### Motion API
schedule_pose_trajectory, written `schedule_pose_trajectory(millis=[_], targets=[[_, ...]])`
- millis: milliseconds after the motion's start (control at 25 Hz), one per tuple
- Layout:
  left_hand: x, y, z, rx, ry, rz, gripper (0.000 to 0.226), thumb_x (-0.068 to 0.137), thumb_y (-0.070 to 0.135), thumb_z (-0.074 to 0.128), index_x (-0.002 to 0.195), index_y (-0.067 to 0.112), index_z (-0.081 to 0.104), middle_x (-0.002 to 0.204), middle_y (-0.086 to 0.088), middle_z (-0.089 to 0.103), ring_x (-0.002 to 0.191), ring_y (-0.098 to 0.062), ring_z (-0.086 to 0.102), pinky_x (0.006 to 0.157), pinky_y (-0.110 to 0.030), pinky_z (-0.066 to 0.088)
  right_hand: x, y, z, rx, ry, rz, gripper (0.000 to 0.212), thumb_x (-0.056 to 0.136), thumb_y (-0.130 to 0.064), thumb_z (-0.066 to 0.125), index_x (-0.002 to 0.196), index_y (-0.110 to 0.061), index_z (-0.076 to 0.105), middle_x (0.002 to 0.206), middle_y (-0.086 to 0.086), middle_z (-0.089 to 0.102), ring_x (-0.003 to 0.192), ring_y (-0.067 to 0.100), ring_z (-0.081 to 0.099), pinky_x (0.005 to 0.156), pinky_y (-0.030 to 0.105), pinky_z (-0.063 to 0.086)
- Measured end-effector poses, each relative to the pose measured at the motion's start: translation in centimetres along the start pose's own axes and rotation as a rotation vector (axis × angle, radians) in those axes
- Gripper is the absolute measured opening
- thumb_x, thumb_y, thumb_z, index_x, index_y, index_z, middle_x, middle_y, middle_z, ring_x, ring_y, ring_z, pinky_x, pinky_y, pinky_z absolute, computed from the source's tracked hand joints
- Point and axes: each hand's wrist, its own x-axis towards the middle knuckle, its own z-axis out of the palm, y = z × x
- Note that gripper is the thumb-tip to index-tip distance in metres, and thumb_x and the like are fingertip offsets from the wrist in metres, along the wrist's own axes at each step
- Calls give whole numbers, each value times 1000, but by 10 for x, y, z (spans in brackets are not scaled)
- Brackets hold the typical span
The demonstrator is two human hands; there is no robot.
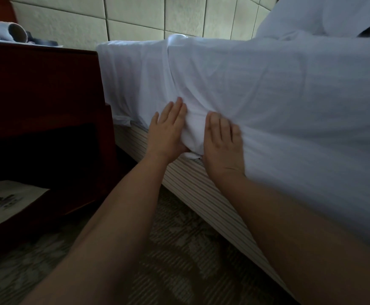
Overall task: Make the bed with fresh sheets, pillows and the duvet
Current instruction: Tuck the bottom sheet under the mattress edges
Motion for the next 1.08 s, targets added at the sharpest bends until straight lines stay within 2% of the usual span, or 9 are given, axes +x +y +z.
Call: schedule_pose_trajectory(millis=[120, 240, 360, 440, 600, 720, 840, 960, 1080], targets=[[-4, 9, 12, -22, 122, -154, 111, 64, 46, 81, 151, 13, 20, 156, -13, 21, 140, -31, 24, 110, -43, 27, 10, -13, 5, 7, -4, -16, 71, 71, -34, 48, 135, -1, 47, 131, 7, 52, 114, 27, 35, 97, 39, 27], [-16, 12, 11, -415, 71, -474, 114, 64, 37, 84, 152, 19, 13, 142, -13, 32, 125, -26, 38, 100, -35, 38, 13, -15, 4, 33, -5, -29, 64, 75, -26, 41, 134, -3, 49, 129, 6, 53, 112, 27, 35, 97, 38, 27], [-22, 6, 5, -872, -46, -638, 112, 70, 18, 84, 153, 18, 9, 132, -12, 49, 112, -20, 52, 96, -31, 44, 10, -1, 2, 101, 49, -75, 70, 68, -34, 61, 129, -1, 56, 126, 8, 59, 111, 27, 37, 98, 38, 27], [-24, 7, 6, -952, -67, -688, 109, 73, 7, 80, 153, 20, 7, 129, -14, 53, 114, -21, 54, 99, -33, 45, 10, 3, 0, 176, 34, -105, 90, 59, -49, 75, 130, 1, 53, 127, 10, 57, 112, 27, 38, 97, 38, 27], [-23, 15, 15, -1076, 11, -738, 96, 79, -4, 71, 152, 17, 13, 117, -11, 60, 105, -19, 59, 94, -32, 49, 12, -4, 2, 123, -34, -74, 103, 52, -60, 78, 132, -1, 52, 128, 9, 54, 109, 27, 36, 94, 39, 27], [-21, 4, 16, -1057, -19, -748, 58, 91, -3, 57, 144, 4, 35, 115, -11, 64, 95, -13, 59, 81, -19, 49, 15, -12, 4, 99, -62, -68, 99, 53, -56, 79, 132, -3, 52, 128, 8, 50, 108, 27, 37, 93, 40, 27], [-22, -8, 18, -1048, -41, -690, 74, 89, -11, 53, 151, 14, 21, 109, -7, 62, 103, -10, 55, 86, -10, 42, 13, -18, 9, 58, -56, -56, 87, 61, -47, 77, 134, -5, 52, 129, 9, 41, 109, 26, 37, 94, 39, 27], [-25, -11, 18, -980, -53, -625, 70, 92, -11, 48, 150, 16, 21, 107, -2, 60, 107, -5, 49, 79, 5, 32, 20, -28, 10, 72, -70, -49, 72, 69, -34, 68, 134, -9, 51, 128, 9, 41, 109, 25, 37, 95, 39, 26], [-27, -14, 16, -916, -103, -576, 65, 92, -9, 45, 149, 16, 27, 111, -2, 62, 112, -10, 51, 94, -11, 35, 25, -34, 4, 96, -99, -53, 70, 66, -30, 64, 132, -14, 54, 122, 6, 55, 109, 26, 36, 94, 38, 28]])
